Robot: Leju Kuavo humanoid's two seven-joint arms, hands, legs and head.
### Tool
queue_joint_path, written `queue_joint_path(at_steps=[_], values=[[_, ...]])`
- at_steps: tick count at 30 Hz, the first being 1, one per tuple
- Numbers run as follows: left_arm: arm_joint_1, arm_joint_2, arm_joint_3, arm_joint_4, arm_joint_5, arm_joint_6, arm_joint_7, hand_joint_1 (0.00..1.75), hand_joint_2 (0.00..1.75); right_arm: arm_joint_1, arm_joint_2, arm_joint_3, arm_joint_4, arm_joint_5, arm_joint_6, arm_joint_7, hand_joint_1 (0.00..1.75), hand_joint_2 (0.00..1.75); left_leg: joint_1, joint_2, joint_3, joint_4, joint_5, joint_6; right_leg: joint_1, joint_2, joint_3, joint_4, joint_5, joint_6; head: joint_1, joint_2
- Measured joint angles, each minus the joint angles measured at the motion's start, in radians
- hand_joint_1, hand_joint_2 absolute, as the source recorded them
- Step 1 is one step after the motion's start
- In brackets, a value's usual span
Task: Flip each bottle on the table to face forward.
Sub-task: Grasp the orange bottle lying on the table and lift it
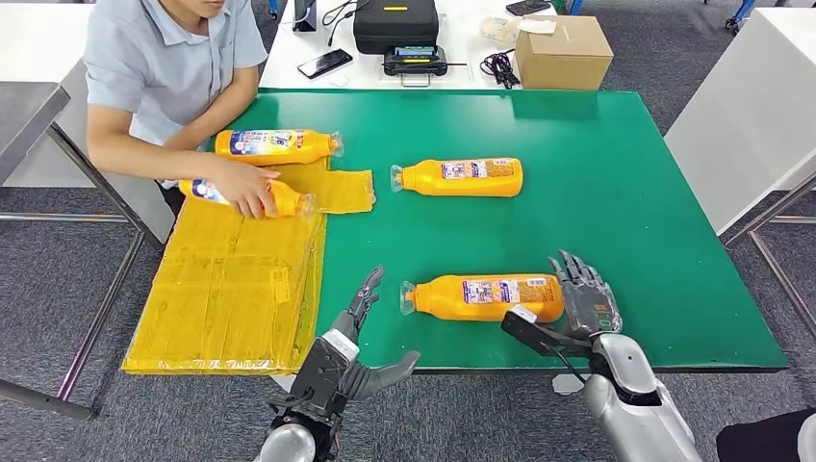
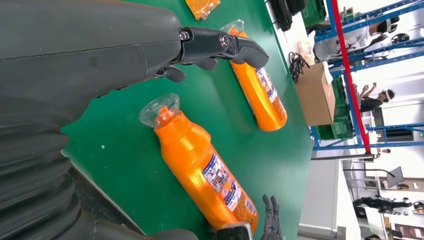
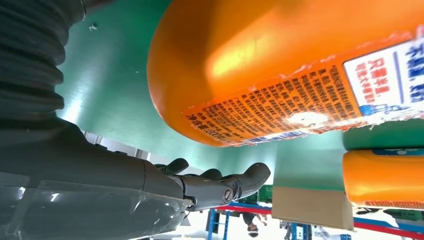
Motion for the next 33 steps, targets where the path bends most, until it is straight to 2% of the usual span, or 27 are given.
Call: queue_joint_path(at_steps=[18,33], values=[[-0.001,0.002,-0.001,0.007,-0.034,-0.002,0.010,0.00,1.75,-0.001,0.000,0.091,-0.029,-0.018,0.047,0.009,0.00,1.75,0.000,0.000,0.000,0.000,0.000,0.000,0.000,0.000,0.000,0.000,0.000,0.000,0.000,0.000],[-0.001,0.002,-0.005,0.014,-0.036,-0.007,0.010,0.00,1.75,-0.002,-0.004,0.108,-0.037,-0.031,0.059,0.014,0.00,1.75,0.000,0.000,0.000,0.000,0.000,0.000,0.000,0.000,0.000,0.000,0.000,0.000,0.000,0.000]])
